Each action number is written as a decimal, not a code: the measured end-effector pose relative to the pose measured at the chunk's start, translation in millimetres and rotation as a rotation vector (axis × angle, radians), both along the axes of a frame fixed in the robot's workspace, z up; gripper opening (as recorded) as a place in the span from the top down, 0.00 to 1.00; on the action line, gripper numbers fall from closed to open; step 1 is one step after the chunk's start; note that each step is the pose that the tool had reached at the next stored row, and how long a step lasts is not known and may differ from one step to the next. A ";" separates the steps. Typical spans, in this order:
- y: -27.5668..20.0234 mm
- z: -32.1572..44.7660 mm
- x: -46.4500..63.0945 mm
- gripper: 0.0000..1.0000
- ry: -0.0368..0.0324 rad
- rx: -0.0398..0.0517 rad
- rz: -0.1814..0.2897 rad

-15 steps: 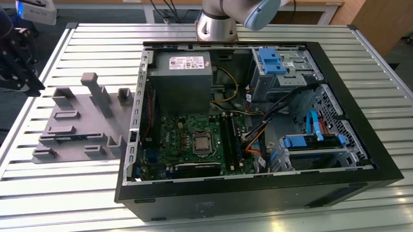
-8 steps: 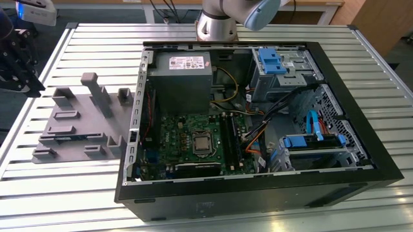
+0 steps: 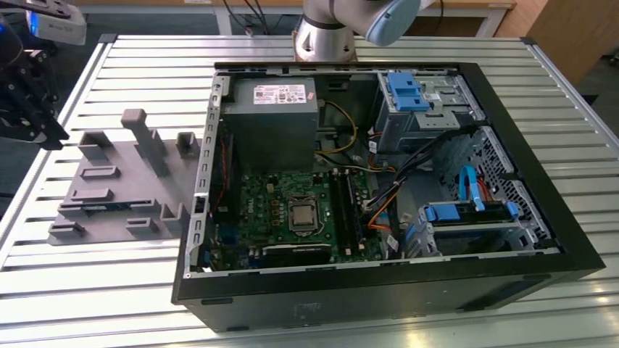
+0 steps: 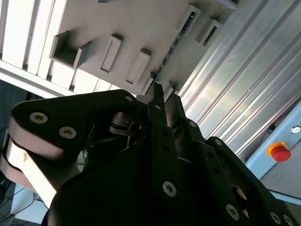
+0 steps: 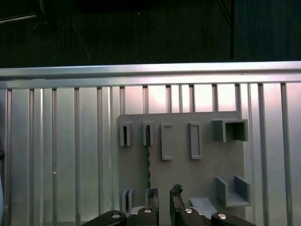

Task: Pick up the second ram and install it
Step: 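Pick up the second ram and move it above second insertion slot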

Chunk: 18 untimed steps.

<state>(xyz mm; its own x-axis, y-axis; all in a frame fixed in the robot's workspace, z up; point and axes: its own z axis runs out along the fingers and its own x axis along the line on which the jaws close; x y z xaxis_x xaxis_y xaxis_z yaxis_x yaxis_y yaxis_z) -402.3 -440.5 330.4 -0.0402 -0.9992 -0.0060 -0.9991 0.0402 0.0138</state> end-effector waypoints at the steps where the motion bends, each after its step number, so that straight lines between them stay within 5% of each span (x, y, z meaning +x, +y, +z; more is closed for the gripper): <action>1: 0.0 -1.0 -0.1 0.76 0.0000 0.0000 0.000; 18: 0.0 -8.4 -0.3 0.76 0.0001 -0.0002 0.000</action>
<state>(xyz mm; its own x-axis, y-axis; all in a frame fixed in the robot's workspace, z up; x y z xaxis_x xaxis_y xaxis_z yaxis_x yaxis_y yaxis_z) -402.6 -440.5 322.0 -0.0402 -0.9992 -0.0058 -0.9991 0.0402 0.0139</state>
